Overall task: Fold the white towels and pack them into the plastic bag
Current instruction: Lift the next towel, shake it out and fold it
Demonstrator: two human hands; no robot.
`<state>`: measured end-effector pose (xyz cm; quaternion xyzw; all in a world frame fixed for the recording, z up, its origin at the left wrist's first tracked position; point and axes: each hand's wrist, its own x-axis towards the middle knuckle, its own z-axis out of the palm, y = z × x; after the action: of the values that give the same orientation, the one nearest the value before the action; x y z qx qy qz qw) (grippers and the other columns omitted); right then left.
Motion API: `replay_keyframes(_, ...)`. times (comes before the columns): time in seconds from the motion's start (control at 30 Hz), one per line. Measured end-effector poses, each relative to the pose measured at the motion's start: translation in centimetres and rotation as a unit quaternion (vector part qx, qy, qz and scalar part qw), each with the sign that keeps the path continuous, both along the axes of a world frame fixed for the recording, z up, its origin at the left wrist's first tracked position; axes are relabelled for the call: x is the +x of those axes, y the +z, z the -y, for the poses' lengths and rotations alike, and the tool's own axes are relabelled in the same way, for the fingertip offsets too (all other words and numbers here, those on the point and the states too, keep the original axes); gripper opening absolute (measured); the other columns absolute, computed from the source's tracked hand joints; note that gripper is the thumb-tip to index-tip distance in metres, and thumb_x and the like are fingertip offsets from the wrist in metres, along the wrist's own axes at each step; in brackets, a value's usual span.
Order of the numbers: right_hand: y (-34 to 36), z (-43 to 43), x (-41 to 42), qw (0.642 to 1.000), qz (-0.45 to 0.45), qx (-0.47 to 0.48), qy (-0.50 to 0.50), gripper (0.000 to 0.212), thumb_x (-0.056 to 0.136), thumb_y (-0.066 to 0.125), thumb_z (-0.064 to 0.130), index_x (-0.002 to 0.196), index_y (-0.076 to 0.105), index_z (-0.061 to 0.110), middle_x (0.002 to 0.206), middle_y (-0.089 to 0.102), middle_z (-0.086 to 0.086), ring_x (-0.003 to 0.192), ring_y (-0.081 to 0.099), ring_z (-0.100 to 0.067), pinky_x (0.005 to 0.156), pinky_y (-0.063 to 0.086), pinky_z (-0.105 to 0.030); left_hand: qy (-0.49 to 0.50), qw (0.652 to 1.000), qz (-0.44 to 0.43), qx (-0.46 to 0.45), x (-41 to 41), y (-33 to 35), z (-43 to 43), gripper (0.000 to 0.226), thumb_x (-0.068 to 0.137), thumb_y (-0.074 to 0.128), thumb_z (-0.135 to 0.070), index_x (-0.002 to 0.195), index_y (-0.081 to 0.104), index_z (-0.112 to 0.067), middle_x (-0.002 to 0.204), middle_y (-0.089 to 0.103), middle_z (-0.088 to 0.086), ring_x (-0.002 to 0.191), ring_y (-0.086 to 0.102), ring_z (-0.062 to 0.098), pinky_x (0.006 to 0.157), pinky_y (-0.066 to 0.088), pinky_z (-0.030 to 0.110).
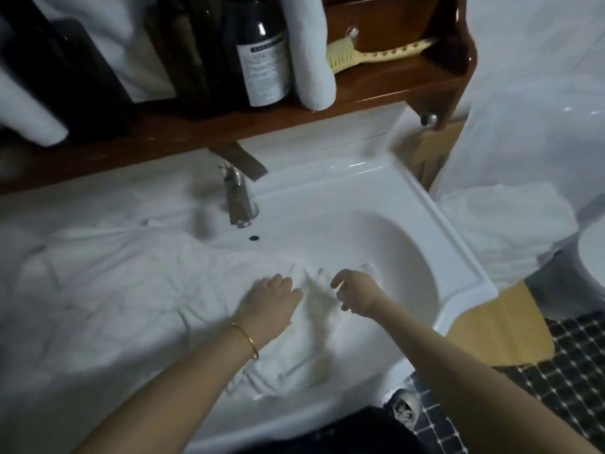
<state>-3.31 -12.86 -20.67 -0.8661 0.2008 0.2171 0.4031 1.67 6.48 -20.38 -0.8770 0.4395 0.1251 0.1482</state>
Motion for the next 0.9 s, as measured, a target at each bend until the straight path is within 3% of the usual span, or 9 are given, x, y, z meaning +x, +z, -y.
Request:
replay_keyframes(0.13, -0.5, -1.6, -1.6, 0.997, 0.014, 0.040, -0.058, 0.037, 0.084, 0.049, -0.003, 0.120, 0.054, 0.006, 0.095, 0.059, -0.006, 0.059, 0.060, -0.014, 0.044, 0.046, -0.019, 0.064, 0.982, -0.069, -0.163, 0.8, 1.1, 0.1, 0.014, 0.094, 0.049, -0.021, 0.107, 0.054, -0.020, 0.107, 0.059, 0.005, 0.099, 0.056, 0.028, 0.076, 0.044, 0.034)
replay_keyframes(0.23, 0.4, -2.4, -2.2, 0.987, 0.074, 0.115, -0.080, 0.078, 0.079, 0.067, -0.001, 0.144, 0.030, 0.019, 0.132, 0.041, -0.002, 0.059, 0.054, -0.014, 0.045, 0.045, -0.018, 0.220, 0.887, -0.226, -0.339, 3.0, 4.5, 1.0, 0.007, 0.092, 0.058, -0.020, 0.091, 0.051, -0.018, 0.088, 0.061, 0.008, 0.083, 0.056, 0.027, 0.067, 0.037, 0.029)
replay_keyframes(0.3, 1.7, -3.3, -1.9, 0.969, 0.126, 0.190, -0.100, 0.093, 0.078, 0.074, 0.010, 0.147, 0.018, 0.035, 0.133, 0.032, 0.014, 0.064, 0.060, -0.016, 0.049, 0.045, -0.019, 0.213, 0.821, -0.310, -0.429, 4.3, 7.5, 2.1, 0.008, 0.092, 0.058, -0.014, 0.089, 0.051, -0.015, 0.078, 0.054, -0.002, 0.073, 0.050, 0.016, 0.065, 0.037, 0.021)
replay_keyframes(0.4, 3.9, -4.3, -0.7, 0.944, 0.202, 0.220, -0.138, 0.029, 0.087, 0.065, 0.026, 0.112, 0.053, 0.034, 0.102, 0.063, 0.014, 0.061, 0.065, -0.012, 0.051, 0.046, -0.022, 0.169, 0.749, -0.387, -0.510, 4.7, 11.7, 4.6, 0.002, 0.095, 0.053, -0.012, 0.096, 0.053, -0.013, 0.085, 0.053, -0.010, 0.078, 0.050, 0.003, 0.070, 0.039, 0.013)
replay_keyframes(0.43, 4.9, -4.2, -0.2, 0.936, 0.222, 0.214, -0.168, 0.004, 0.090, 0.059, 0.023, 0.093, 0.058, 0.025, 0.080, 0.067, 0.010, 0.055, 0.062, -0.011, 0.051, 0.045, -0.024, 0.152, 0.750, -0.388, -0.513, 4.7, 12.7, 5.4, 0.002, 0.095, 0.053, -0.013, 0.097, 0.053, -0.013, 0.086, 0.053, -0.011, 0.079, 0.050, 0.001, 0.070, 0.038, 0.010)
replay_keyframes(0.5, 6.2, -2.8, 0.5, 0.899, 0.251, 0.208, -0.292, 0.022, 0.093, 0.050, 0.012, 0.071, 0.055, 0.014, 0.050, 0.057, 0.003, 0.042, 0.055, -0.011, 0.047, 0.044, -0.026, 0.117, 0.788, -0.355, -0.489, 4.5, 13.9, 6.3, 0.007, 0.091, 0.057, -0.014, 0.096, 0.052, -0.014, 0.086, 0.052, -0.010, 0.078, 0.049, 0.002, 0.063, 0.036, 0.006)
replay_keyframes(0.67, 10.0, 3.3, 1.5, 0.675, 0.341, 0.311, -0.575, 0.029, 0.089, 0.035, -0.005, 0.067, 0.047, 0.008, 0.049, 0.045, -0.005, 0.044, 0.048, -0.017, 0.047, 0.052, -0.025, 0.084, 0.955, -0.074, -0.275, 5.0, 13.1, 5.4, 0.019, 0.084, 0.051, -0.005, 0.101, 0.048, -0.012, 0.104, 0.051, 0.008, 0.098, 0.050, 0.029, 0.068, 0.038, 0.032)
replay_keyframes(0.8, 12.8, 5.4, 2.0, 0.600, 0.413, 0.236, -0.643, 0.028, 0.090, 0.034, -0.003, 0.068, 0.045, 0.010, 0.068, 0.049, -0.006, 0.066, 0.054, -0.022, 0.065, 0.056, -0.034, 0.113, 0.968, -0.042, -0.221, 4.4, 14.2, 6.8, 0.015, 0.085, 0.050, -0.020, 0.091, 0.037, -0.018, 0.100, 0.049, 0.006, 0.084, 0.048, 0.026, 0.062, 0.034, 0.031)
replay_keyframes(0.9, 13.8, 7.5, 1.2, 0.575, 0.440, 0.158, -0.671, 0.021, 0.090, 0.032, -0.002, 0.078, 0.046, 0.008, 0.071, 0.047, -0.002, 0.067, 0.050, -0.016, 0.062, 0.052, -0.024, 0.117, 0.939, -0.158, -0.282, 4.3, 16.4, 8.7, 0.007, 0.084, 0.050, -0.017, 0.086, 0.044, -0.014, 0.092, 0.054, 0.006, 0.074, 0.055, 0.025, 0.056, 0.044, 0.032)
